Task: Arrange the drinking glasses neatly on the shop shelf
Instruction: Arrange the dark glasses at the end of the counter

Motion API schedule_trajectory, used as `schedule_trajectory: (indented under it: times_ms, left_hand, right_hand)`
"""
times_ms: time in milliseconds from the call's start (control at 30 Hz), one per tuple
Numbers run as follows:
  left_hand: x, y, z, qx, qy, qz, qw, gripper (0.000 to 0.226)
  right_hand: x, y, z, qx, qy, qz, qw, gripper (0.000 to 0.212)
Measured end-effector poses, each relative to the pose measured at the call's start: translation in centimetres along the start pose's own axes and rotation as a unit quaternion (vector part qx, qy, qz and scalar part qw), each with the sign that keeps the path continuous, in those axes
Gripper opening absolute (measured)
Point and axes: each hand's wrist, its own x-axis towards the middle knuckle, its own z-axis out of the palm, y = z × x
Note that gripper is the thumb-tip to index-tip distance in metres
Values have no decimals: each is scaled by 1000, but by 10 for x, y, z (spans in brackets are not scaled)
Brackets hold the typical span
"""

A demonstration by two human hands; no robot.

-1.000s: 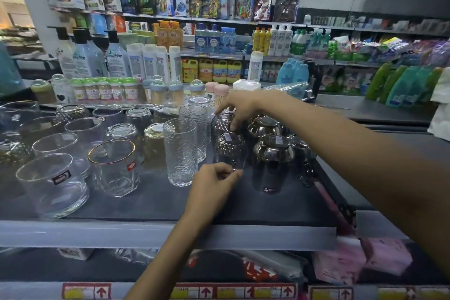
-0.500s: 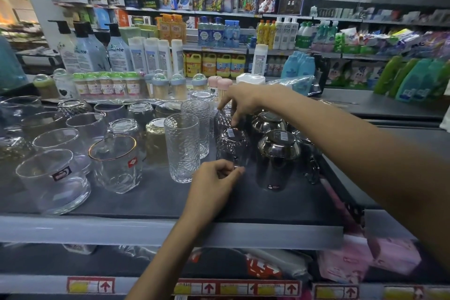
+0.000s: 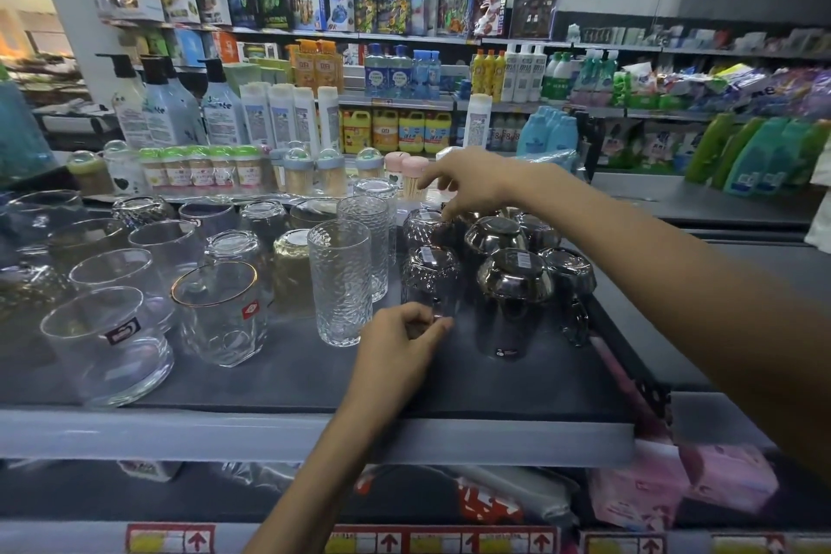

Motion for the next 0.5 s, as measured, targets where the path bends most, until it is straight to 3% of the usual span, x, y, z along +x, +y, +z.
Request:
schedule_trajectory:
  times_ms: [267,500]
  left_hand:
    - [9,4,7,44,-44,17,998,40]
    - [7,4,8,18,-17,-10,1000,29]
  right_hand:
    - [-50,17,-7,-29,68,-23,997,39]
    - [-75,39,1,40,111,22,993,39]
